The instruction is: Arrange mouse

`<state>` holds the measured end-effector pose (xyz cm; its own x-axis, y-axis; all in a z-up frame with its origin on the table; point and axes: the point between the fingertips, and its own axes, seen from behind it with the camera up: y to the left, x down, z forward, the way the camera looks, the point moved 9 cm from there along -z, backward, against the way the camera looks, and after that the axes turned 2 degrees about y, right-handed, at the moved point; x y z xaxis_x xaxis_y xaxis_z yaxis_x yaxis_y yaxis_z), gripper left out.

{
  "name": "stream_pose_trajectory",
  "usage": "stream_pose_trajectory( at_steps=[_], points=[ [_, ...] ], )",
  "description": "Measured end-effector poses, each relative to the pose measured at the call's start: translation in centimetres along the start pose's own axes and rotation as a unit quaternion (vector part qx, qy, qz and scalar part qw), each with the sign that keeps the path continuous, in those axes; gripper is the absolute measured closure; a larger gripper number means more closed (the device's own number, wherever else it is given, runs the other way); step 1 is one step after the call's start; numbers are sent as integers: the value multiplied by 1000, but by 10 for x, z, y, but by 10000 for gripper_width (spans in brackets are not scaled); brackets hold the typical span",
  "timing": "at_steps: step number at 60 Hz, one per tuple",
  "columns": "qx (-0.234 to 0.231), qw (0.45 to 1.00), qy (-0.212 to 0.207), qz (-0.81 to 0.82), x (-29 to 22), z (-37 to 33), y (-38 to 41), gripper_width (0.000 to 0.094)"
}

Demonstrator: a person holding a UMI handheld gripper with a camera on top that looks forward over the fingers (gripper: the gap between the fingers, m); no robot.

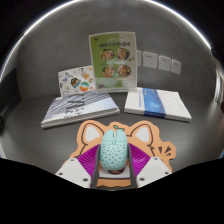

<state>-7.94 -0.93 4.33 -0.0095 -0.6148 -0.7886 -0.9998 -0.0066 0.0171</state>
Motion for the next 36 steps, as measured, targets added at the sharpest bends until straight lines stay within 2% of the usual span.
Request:
stream_pose_trajectory(
  at_steps=[11,13,18,23,27,28,30,36],
  points=[
    [-15,1000,-5,6,-1,1,-2,362],
    [-11,1000,-6,0,-2,-2,-4,249],
    [-1,1000,-9,-28,-6,-15,-14,77],
    [-13,999,-17,-41,-7,-42,-22,84],
    [-43,998,-32,-43,-5,-71,-24,88],
    [-49,997,-36,-43,-4,-78,-24,60],
    [-59,996,-39,-45,-1,-95,-27,89],
    [-63,996,-29,-55,19,-140,-36,88]
  ],
)
